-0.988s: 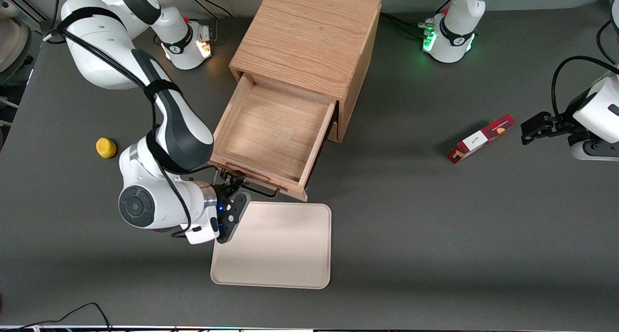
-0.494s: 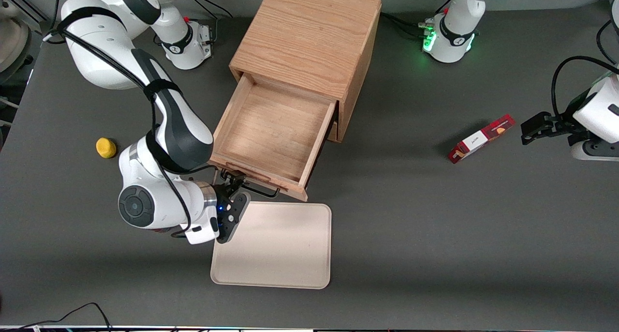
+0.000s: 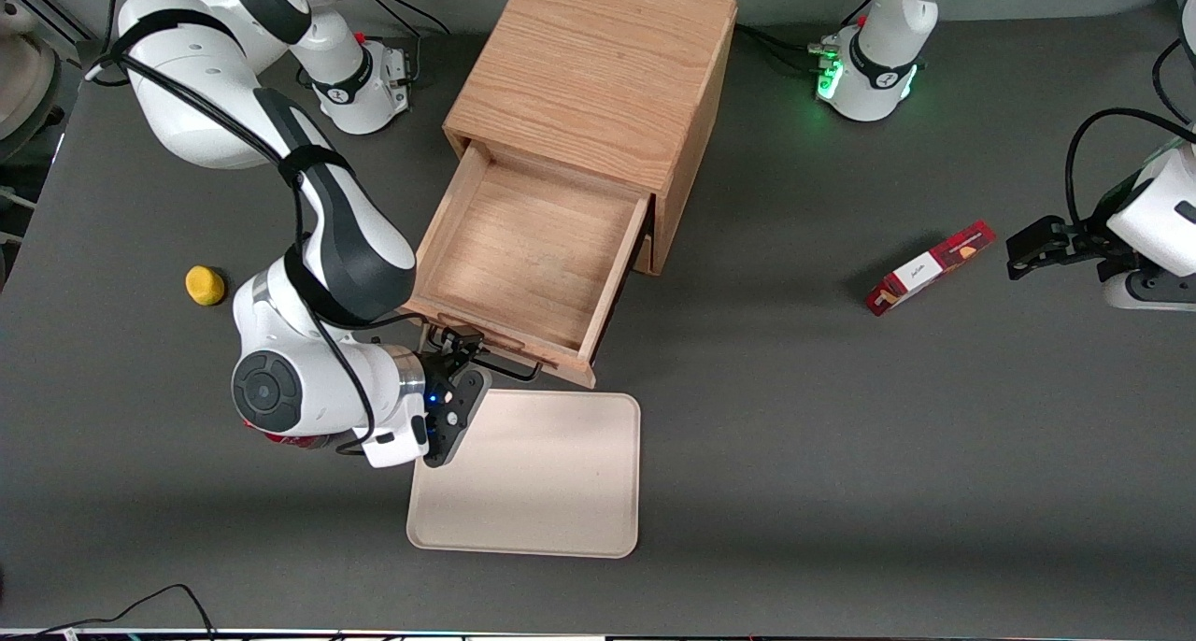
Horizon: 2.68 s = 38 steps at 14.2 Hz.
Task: Close top drawer
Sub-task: 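Position the right gripper against the drawer front beside its black handle, then push the drawer front with the right gripper into the cabinet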
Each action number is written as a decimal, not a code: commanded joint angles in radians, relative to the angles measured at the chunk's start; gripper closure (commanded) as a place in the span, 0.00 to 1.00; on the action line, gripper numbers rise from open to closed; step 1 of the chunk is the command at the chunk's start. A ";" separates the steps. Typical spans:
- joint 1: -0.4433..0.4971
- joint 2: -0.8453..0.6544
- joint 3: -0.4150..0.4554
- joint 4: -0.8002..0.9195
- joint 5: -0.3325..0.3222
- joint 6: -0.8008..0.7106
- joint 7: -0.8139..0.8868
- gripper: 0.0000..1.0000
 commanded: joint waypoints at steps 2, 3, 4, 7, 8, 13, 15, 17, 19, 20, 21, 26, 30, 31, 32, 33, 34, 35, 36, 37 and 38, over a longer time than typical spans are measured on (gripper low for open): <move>-0.003 -0.034 0.023 -0.049 -0.004 -0.004 0.043 0.00; -0.002 -0.037 0.023 -0.052 -0.003 -0.004 0.043 0.00; -0.003 -0.038 0.030 -0.058 -0.004 -0.004 0.043 0.00; -0.005 -0.049 0.036 -0.095 -0.012 0.005 0.041 0.00; -0.006 -0.051 0.036 -0.102 -0.014 0.005 0.041 0.00; -0.006 -0.074 0.038 -0.147 -0.012 0.010 0.044 0.00; -0.009 -0.103 0.053 -0.194 -0.012 0.034 0.049 0.00; -0.009 -0.143 0.056 -0.265 -0.006 0.074 0.064 0.00; -0.009 -0.154 0.056 -0.280 -0.003 0.076 0.064 0.00; -0.009 -0.161 0.056 -0.290 -0.001 0.076 0.066 0.00; -0.009 -0.166 0.061 -0.291 -0.001 0.074 0.066 0.00; -0.023 -0.200 0.101 -0.331 0.003 0.069 0.092 0.00; -0.022 -0.209 0.104 -0.366 0.003 0.080 0.104 0.00; -0.023 -0.210 0.115 -0.372 0.003 0.082 0.118 0.00; -0.025 -0.212 0.122 -0.374 0.003 0.082 0.138 0.00; -0.025 -0.212 0.127 -0.376 0.003 0.082 0.144 0.00; -0.026 -0.215 0.139 -0.385 0.003 0.082 0.146 0.00; -0.032 -0.224 0.142 -0.395 0.005 0.082 0.147 0.00; -0.034 -0.236 0.148 -0.411 0.008 0.083 0.147 0.00; -0.037 -0.246 0.154 -0.425 0.019 0.086 0.147 0.00; -0.037 -0.262 0.155 -0.447 0.023 0.095 0.147 0.00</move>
